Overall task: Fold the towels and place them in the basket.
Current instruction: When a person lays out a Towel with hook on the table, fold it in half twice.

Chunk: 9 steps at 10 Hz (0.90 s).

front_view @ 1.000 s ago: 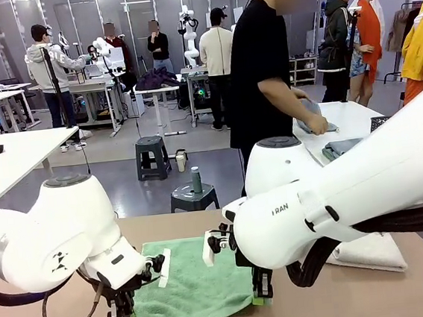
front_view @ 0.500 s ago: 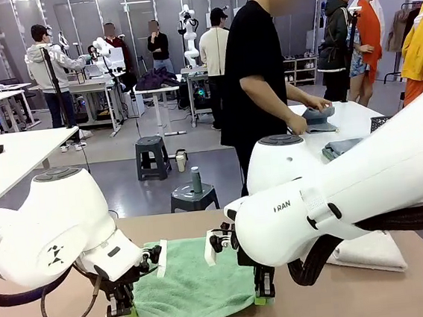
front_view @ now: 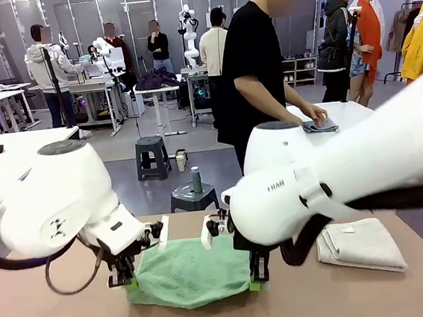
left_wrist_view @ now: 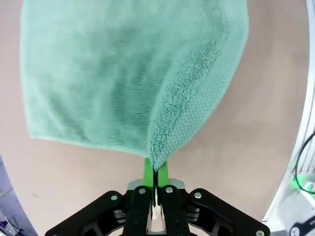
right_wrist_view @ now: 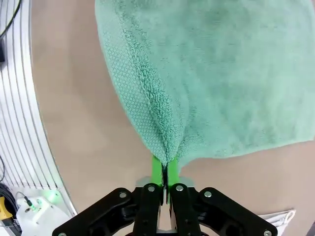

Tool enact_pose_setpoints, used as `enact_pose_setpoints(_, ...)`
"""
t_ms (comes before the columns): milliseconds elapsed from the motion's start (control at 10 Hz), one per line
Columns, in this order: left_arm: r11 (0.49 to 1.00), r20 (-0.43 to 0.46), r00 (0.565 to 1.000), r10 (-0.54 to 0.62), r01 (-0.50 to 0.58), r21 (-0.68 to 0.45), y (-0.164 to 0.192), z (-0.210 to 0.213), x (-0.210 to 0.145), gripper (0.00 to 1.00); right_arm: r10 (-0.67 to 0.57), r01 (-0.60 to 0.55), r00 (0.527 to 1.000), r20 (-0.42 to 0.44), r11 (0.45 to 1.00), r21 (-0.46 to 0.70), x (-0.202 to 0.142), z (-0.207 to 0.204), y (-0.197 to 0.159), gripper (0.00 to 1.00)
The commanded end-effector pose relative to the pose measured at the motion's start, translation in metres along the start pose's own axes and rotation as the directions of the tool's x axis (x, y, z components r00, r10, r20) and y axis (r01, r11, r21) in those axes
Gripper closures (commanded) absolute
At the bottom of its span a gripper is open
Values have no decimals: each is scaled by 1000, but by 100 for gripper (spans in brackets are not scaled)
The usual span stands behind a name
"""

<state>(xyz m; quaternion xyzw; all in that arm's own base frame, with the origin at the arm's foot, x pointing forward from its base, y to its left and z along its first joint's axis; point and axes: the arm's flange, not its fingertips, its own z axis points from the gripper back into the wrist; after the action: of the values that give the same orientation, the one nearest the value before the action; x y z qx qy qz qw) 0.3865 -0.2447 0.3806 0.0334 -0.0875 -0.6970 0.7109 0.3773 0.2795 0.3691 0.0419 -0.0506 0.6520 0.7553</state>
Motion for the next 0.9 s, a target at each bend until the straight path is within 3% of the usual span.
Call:
enact_pose_setpoints(0, 999, -75, 997, 8, -12, -49, 44, -6, 8, 96, -55, 56, 998, -12, 995, 84, 11, 0, -44, 95)
enact_pose_setpoints(500, 993, -48, 996, 77, -81, -85, 121, -32, -1, 96, -123, 133, 988, -94, 985, 110, 24, 9, -143, 95)
enact_pose_setpoints(800, 992, -31, 997, 69, -72, -102, 139, -45, -1, 96, 31, 22, 978, -205, 968, 251, 27, -3, -169, 95)
